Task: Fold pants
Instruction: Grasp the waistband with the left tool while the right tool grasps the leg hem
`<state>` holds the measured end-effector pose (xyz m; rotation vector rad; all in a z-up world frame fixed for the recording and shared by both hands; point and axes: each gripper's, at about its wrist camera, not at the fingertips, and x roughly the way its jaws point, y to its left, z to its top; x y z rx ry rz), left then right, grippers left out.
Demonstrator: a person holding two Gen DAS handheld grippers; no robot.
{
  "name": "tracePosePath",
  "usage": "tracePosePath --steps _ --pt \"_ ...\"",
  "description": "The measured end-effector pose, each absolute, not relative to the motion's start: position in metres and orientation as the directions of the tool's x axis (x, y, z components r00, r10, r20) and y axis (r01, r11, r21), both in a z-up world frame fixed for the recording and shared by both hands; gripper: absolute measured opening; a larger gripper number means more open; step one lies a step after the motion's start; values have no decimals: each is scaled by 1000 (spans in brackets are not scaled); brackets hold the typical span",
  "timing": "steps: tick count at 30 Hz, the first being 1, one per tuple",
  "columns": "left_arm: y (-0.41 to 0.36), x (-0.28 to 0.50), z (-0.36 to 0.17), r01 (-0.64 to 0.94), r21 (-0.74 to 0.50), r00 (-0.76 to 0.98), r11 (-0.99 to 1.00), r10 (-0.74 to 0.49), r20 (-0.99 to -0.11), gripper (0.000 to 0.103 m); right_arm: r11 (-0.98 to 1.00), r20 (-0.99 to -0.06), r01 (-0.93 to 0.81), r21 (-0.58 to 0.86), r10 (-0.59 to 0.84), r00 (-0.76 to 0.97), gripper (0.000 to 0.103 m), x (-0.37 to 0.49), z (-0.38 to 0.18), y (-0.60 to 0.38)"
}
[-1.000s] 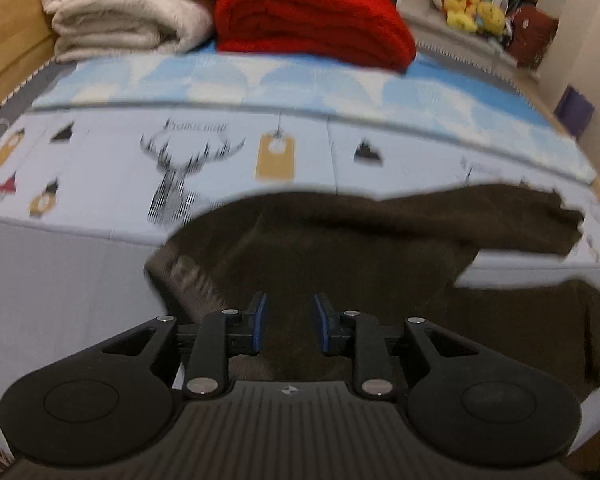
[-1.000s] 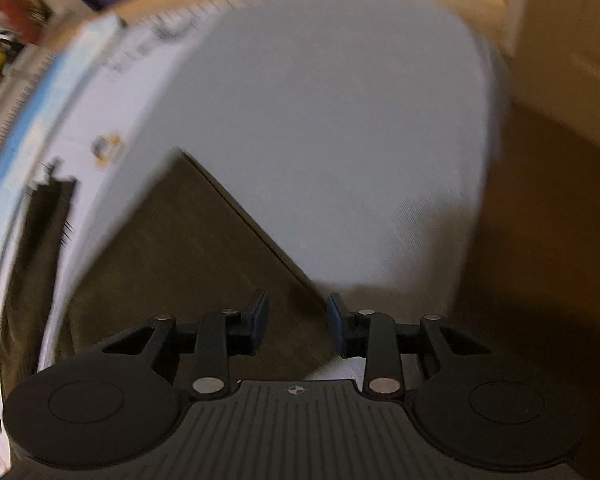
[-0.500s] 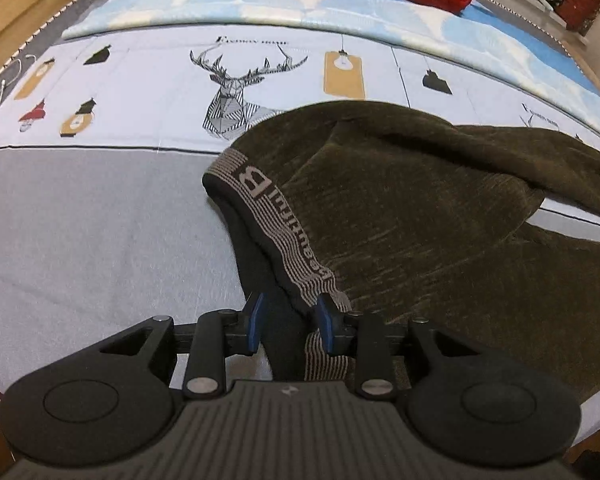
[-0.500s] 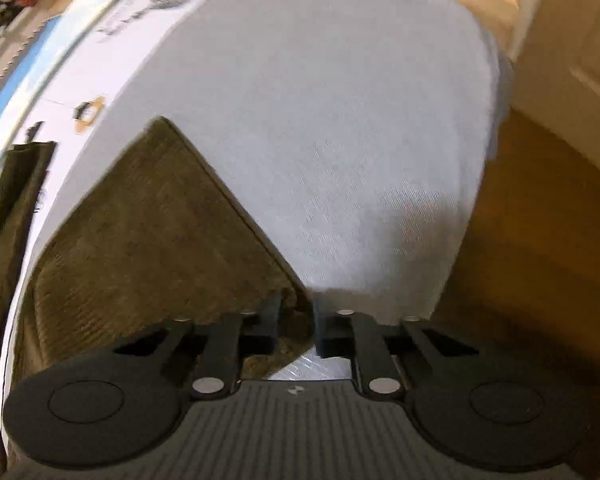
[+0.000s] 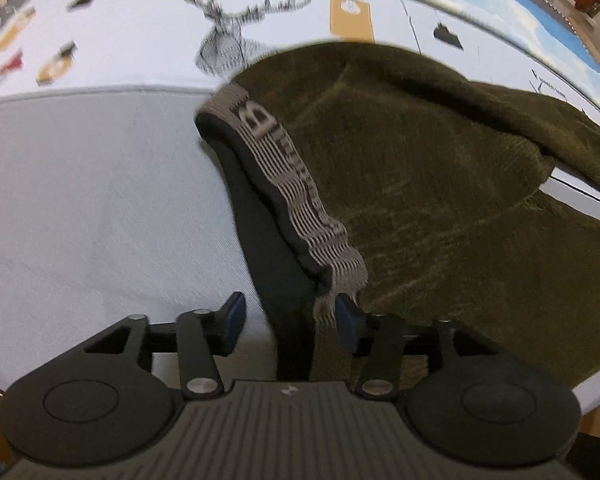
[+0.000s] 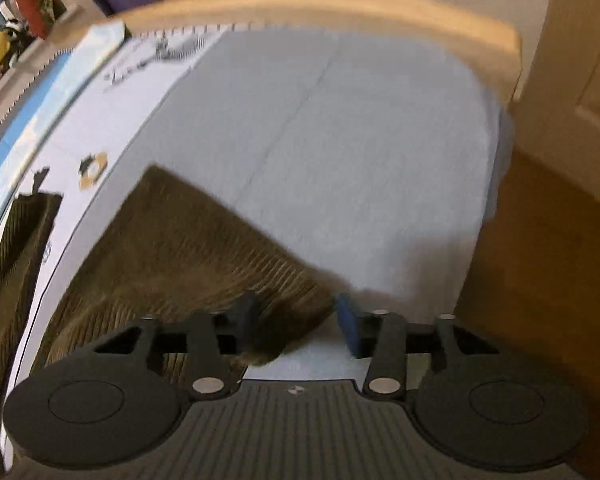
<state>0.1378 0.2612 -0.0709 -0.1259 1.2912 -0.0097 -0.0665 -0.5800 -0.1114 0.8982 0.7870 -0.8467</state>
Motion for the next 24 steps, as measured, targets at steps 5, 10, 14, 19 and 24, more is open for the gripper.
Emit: tracePosePath --steps 5,10,14,19,24 --pt "249 139 -93 -29 -114 195 993 -106 -975 60 353 -876 881 314 -251 413 55 -63 -117 -577" --pt "240 136 -107 19 -98 147 995 -100 -984 65 161 -829 919 360 -396 394 54 -94 -100 -588" --pt "237 134 -113 50 -100 126 994 -105 -986 60 177 -767 900 398 -474 432 54 -102 -88 -589" --pt "233 126 -105 167 -61 182 984 -92 -979 22 185 -820 864 467 -275 502 55 -98 -111 -588" --pt "263 125 -85 75 64 283 995 40 -958 14 166 -840 867 470 -216 497 56 -89 -120 -581"
